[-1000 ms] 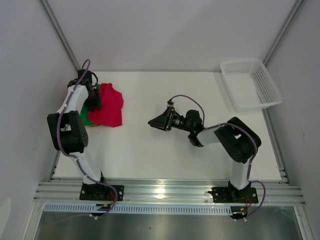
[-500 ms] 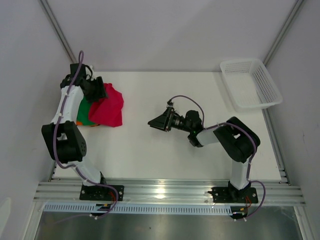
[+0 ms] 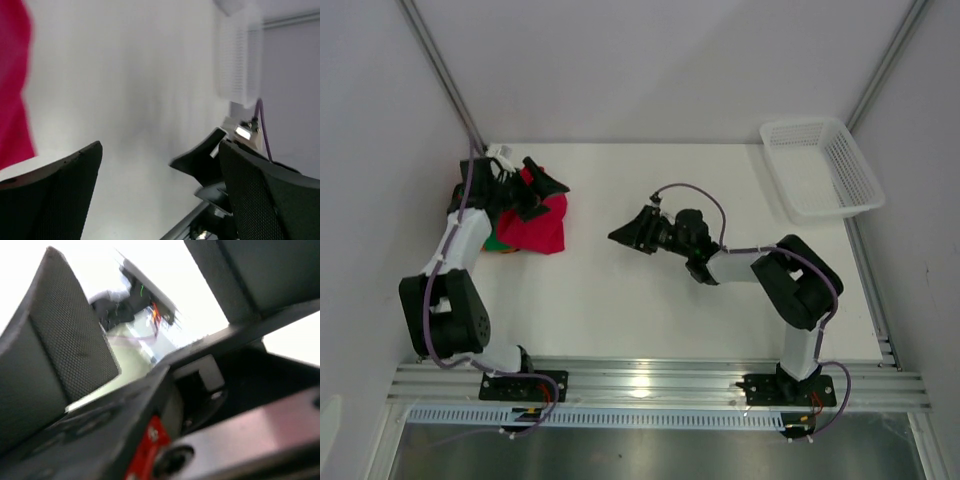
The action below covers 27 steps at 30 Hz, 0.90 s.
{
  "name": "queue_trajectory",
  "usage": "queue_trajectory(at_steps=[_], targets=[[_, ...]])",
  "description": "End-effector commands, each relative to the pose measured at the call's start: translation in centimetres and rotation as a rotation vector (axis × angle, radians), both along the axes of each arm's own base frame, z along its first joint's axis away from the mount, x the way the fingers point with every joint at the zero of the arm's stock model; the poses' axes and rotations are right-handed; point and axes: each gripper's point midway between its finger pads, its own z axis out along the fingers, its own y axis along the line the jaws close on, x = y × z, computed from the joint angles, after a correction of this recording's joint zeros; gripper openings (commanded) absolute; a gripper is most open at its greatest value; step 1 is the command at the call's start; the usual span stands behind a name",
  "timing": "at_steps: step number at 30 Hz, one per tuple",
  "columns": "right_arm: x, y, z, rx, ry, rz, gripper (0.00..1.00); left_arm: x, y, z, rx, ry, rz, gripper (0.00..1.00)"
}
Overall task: Fold and stack the t-shirts
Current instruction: Put the neatly folded tshirt into the corner of the board with the left arm
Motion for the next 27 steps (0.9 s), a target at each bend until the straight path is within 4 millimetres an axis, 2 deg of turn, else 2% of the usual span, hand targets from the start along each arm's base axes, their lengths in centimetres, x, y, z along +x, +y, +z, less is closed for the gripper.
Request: queue_trajectory(at_steps=[1,2,3,4,6,8,9,10,11,13,17,22,23,26,27], targets=[[5.1,0.7,6.1,-0.213,-0.199,-0.29,0.7,-1.7,-6.1,13.2,-0.361,-0.427,-0.146,1.0],[6.5,0.8,7.0,-0.255,-0.229,-0.385,0.71,-2.0,-6.5,13.0,-0.439,-0.39,-0.108,1.0],[7.7,1.1,6.5,-0.285,-0.209,-0.426,0.72,-2.2,-7.0,14.1,-0.461,-0.414,-0.105,0.99],[9.1,1.6,8.2,-0.289,-0.199,-0.472,0.73,-2.4,-7.9,14.6,-0.474,-0.427,-0.121,1.0],[10.5,1.9,7.9,-0.326,-0.178,-0.553,0.79,-2.3,-8.3,15.1,-0.483,-0.441,-0.094,0.99],[11.3,3.0,7.0,-0.357,-0.164,-0.558,0.82,-2.5,-8.8,15.4,-0.484,-0.465,-0.089,0.99],[11.1,3.7,6.9,-0.339,-0.15,-0.554,0.83,-2.3,-8.5,15.3,-0.482,-0.475,-0.067,1.0],[10.9,4.0,6.9,-0.322,-0.141,-0.549,0.84,-2.9,-9.7,15.6,-0.483,-0.483,-0.096,1.0],[10.5,4.6,7.1,-0.295,-0.138,-0.525,0.91,-2.9,-9.7,15.5,-0.467,-0.495,-0.094,0.99],[9.7,5.8,7.9,-0.24,-0.143,-0.495,0.98,-2.9,-9.6,15.2,-0.45,-0.493,-0.074,0.99],[9.3,7.0,9.7,-0.215,-0.191,-0.442,0.99,-3.0,-9.5,15.2,-0.406,-0.508,-0.053,0.99],[9.1,7.2,10.1,-0.216,-0.212,-0.43,0.99,-3.1,-10.1,15.5,-0.405,-0.49,-0.095,1.0],[8.9,7.3,10.4,-0.21,-0.212,-0.428,0.99,-2.9,-10.2,16.3,-0.398,-0.505,-0.111,1.0],[8.5,7.8,11.4,-0.217,-0.259,-0.436,0.99,-2.8,-10.8,15.9,-0.382,-0.458,-0.166,1.0],[8.6,7.8,11.4,-0.232,-0.265,-0.449,0.99,-2.5,-10.9,16.9,-0.387,-0.474,-0.178,1.0]])
